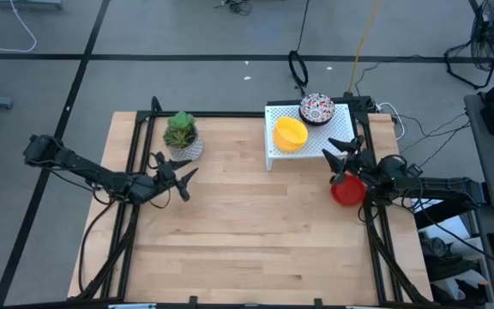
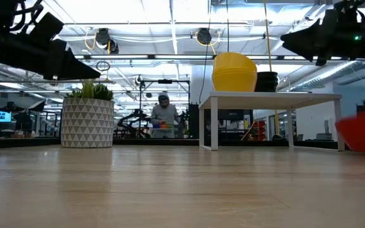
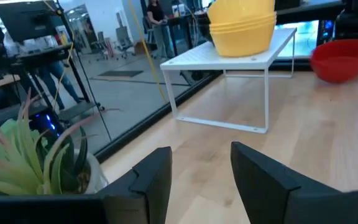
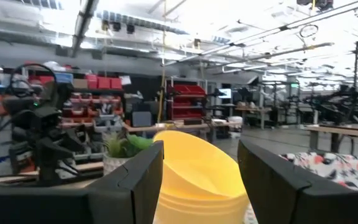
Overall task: Pick & Place Mini bowls
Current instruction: Put the red bowls on the shelf
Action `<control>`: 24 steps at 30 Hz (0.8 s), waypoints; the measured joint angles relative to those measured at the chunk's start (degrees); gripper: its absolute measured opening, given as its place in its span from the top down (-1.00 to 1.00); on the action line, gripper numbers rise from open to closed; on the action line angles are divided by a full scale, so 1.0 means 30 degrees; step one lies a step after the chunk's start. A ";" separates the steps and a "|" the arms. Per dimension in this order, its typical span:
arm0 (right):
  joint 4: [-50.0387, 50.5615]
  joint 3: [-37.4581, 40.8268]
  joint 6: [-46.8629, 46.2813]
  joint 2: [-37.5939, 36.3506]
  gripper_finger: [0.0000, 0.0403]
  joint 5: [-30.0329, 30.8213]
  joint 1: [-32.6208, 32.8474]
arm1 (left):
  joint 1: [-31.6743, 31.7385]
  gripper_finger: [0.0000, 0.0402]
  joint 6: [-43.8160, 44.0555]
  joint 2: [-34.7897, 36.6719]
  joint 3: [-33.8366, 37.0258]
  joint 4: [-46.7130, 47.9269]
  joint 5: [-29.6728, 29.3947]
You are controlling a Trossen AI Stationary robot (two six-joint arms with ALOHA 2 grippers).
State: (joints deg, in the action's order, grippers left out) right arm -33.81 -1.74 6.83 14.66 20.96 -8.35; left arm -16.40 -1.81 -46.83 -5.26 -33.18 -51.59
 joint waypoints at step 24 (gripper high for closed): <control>0.4269 -0.2396 -0.0422 -0.0042 0.04 -0.0427 -0.0019 | -0.0429 0.15 -0.6986 0.3205 -0.0015 -0.1977 -0.0657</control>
State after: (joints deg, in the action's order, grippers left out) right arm -21.00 -8.93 5.56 14.53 19.68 -8.40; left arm -17.69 -22.77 -37.21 -5.30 -39.11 -53.56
